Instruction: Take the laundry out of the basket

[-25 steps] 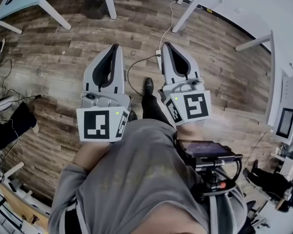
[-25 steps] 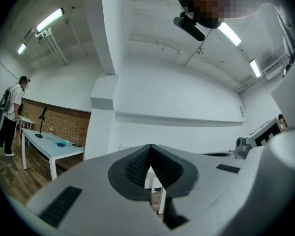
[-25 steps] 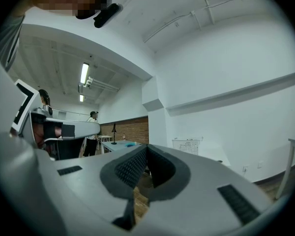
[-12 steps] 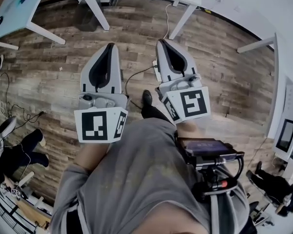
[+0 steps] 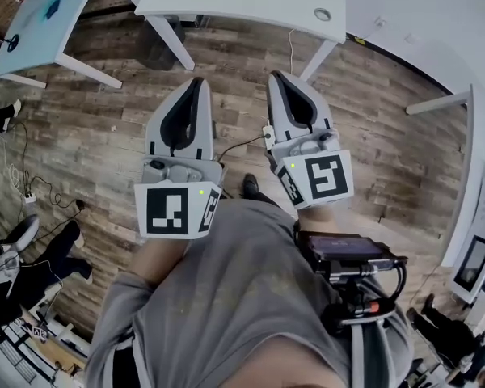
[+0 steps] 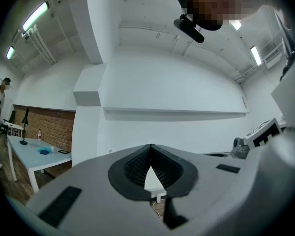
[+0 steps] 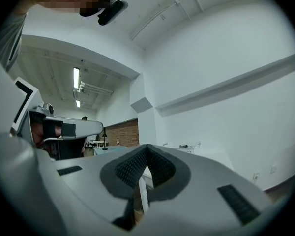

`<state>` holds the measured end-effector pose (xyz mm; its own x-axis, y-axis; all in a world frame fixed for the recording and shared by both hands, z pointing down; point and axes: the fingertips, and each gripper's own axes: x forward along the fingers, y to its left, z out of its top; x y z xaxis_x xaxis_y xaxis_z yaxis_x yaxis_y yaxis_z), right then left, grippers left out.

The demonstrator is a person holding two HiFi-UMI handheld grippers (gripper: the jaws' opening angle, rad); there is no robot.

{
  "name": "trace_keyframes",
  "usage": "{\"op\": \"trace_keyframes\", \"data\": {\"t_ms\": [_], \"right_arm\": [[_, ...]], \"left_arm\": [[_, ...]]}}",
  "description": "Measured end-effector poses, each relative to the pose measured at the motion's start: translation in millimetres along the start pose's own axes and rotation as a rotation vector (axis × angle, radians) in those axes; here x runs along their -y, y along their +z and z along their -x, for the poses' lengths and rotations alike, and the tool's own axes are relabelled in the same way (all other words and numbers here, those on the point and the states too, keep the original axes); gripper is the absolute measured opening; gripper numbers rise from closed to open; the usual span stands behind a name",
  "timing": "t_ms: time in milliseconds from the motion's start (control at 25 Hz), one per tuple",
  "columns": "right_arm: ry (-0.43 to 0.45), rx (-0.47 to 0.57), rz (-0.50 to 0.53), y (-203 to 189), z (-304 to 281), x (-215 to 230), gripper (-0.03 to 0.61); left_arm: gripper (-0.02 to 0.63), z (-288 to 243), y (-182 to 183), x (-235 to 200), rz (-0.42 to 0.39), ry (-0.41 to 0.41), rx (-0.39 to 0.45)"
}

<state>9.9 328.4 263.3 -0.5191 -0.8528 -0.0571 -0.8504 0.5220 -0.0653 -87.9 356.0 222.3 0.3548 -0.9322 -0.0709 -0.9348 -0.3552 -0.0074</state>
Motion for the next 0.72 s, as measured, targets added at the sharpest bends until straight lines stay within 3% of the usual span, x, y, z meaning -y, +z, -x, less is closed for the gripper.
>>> {"op": "trace_keyframes", "data": {"t_ms": [360, 720], "right_arm": [[-0.023, -0.024, 0.000, -13, -52, 29, 0.008], [-0.090, -0.052, 0.008, -25, -160, 51, 0.008]], "left_arm": [[0.008, -54, -16, -27, 0.023, -0.021, -0.013], [0.008, -142, -32, -108, 0.070, -0.083, -0.009]]}}
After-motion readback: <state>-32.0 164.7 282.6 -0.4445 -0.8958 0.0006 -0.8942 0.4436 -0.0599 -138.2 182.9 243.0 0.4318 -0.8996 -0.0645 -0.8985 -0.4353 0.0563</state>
